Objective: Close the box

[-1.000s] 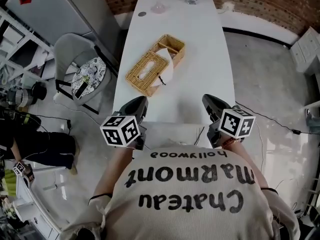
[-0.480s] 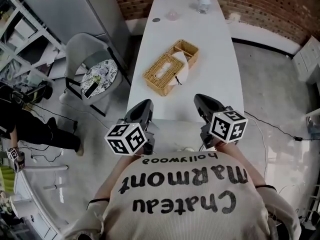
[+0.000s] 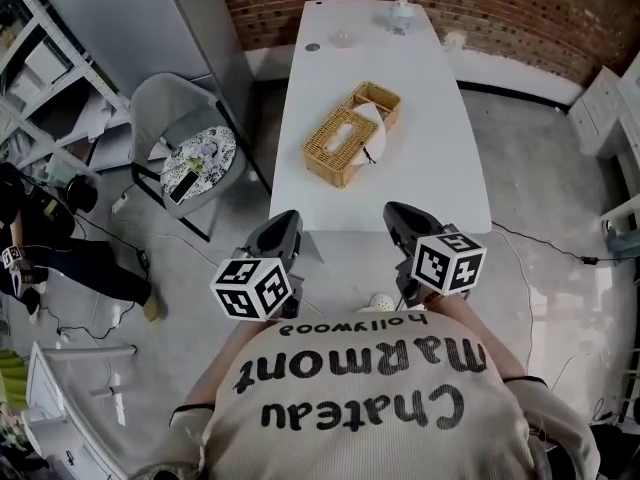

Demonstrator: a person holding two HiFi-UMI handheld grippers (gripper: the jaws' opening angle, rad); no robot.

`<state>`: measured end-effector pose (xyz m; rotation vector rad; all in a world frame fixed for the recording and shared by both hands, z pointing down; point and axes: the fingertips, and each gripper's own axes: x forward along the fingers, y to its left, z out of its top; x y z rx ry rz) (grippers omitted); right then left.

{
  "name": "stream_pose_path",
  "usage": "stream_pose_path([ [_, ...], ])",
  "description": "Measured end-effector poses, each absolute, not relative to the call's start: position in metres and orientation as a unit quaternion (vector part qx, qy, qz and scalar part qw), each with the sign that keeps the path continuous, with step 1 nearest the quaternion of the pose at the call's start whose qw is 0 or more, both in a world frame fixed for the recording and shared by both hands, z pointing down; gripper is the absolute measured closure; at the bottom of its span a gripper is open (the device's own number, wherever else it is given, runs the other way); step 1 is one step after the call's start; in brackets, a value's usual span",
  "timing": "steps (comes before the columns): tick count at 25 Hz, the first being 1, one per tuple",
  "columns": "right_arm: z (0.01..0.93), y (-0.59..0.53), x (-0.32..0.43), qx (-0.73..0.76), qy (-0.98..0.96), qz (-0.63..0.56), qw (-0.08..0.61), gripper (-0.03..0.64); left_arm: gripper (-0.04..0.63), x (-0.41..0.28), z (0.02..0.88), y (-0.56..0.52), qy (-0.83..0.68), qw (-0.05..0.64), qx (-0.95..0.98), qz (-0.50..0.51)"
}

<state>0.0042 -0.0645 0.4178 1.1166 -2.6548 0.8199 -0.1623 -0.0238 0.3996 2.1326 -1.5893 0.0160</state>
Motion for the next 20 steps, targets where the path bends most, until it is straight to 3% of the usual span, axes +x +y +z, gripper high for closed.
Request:
stream_pose_path([
  [20, 0.431, 0.040, -0.028, 0.401, -0.864, 0.294, 0.078, 0.614, 0.592, -0.212, 0.405, 0.066, -0.568, 0.242, 0.786, 0.017],
])
